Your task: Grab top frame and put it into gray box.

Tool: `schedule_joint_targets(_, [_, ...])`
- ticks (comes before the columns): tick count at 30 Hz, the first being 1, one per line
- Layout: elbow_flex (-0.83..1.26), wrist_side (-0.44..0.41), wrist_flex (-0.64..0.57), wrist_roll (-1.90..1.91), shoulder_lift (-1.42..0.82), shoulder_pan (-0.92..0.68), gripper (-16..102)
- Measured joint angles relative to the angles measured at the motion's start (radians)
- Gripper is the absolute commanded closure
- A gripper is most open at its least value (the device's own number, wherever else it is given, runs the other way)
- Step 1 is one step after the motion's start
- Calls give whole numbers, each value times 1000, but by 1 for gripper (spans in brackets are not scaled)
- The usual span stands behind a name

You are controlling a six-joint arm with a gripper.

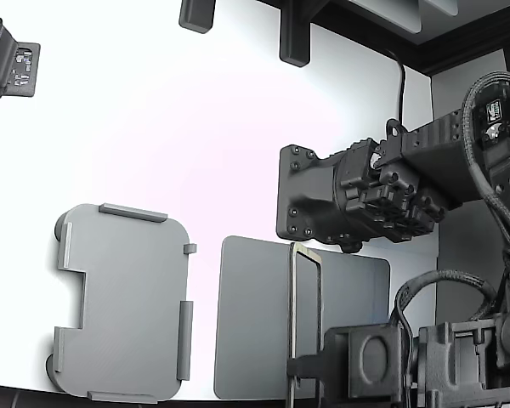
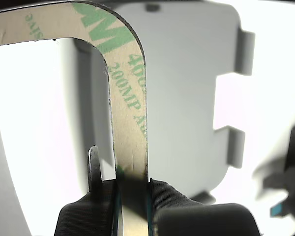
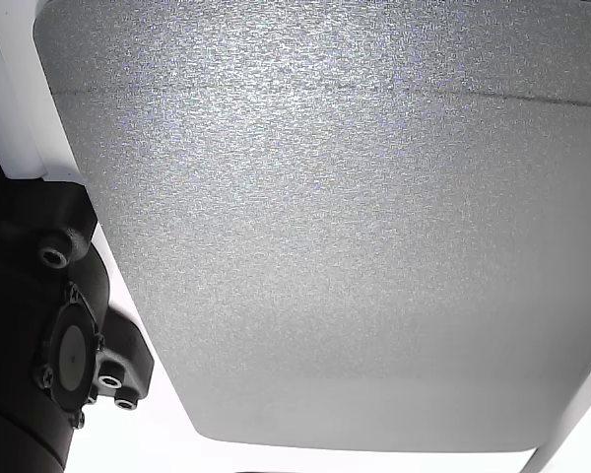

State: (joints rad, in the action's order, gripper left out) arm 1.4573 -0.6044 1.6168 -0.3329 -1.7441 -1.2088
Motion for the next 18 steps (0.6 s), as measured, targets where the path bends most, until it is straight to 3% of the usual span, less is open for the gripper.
schedule_joint_targets(7, [-12,-117,-2,304,-31,170,98])
schedule_joint_targets(18, [-184,66,14,652,48,463,99])
